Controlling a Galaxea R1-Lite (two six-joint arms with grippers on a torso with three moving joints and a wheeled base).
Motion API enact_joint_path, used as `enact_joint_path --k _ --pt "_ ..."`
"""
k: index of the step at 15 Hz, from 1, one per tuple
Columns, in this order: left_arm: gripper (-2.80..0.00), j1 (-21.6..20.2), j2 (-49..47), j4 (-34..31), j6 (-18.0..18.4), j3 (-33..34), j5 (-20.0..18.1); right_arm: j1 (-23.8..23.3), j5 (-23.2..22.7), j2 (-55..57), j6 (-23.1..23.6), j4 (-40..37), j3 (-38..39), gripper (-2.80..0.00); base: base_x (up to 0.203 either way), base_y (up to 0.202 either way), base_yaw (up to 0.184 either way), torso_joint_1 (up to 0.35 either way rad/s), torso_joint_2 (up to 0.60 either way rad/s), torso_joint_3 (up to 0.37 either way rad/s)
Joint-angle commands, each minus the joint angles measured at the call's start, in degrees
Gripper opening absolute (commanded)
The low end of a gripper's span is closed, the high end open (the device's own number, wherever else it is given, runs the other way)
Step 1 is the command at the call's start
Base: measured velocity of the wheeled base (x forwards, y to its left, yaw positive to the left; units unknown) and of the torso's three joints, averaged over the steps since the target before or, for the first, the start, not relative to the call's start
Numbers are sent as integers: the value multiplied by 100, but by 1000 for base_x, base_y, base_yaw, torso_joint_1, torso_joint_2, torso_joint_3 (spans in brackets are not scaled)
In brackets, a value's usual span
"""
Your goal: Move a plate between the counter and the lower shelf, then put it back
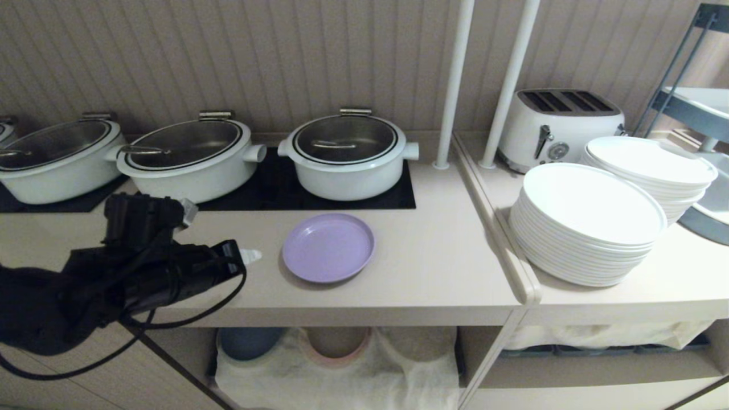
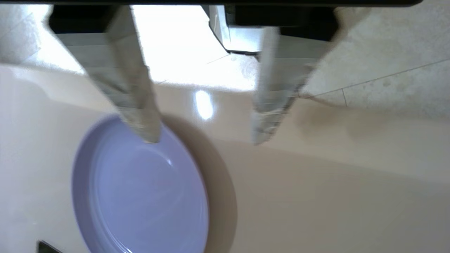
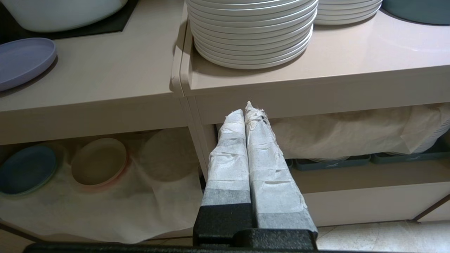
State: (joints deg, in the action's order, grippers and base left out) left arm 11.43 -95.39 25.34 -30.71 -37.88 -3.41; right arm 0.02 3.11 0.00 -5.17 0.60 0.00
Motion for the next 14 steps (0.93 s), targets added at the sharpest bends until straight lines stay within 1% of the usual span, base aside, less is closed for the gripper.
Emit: enact_joint_path --k 1,6,8,14 --pt "-280 -2 674 15 -11 414 4 -2 6 0 -2 2 0 -280 0 0 0 0 0 0" --pt "-280 -6 1895 -1 75 1323 1 6 5 0 -2 2 0 -280 0 0 0 0 0 0" --pt "-280 -7 2378 -12 251 1647 16 0 6 0 -2 2 0 -280 0 0 0 0 0 0" --pt "-280 -2 3854 -59 1010 2596 11 6 6 0 -2 2 0 -280 0 0 0 0 0 0"
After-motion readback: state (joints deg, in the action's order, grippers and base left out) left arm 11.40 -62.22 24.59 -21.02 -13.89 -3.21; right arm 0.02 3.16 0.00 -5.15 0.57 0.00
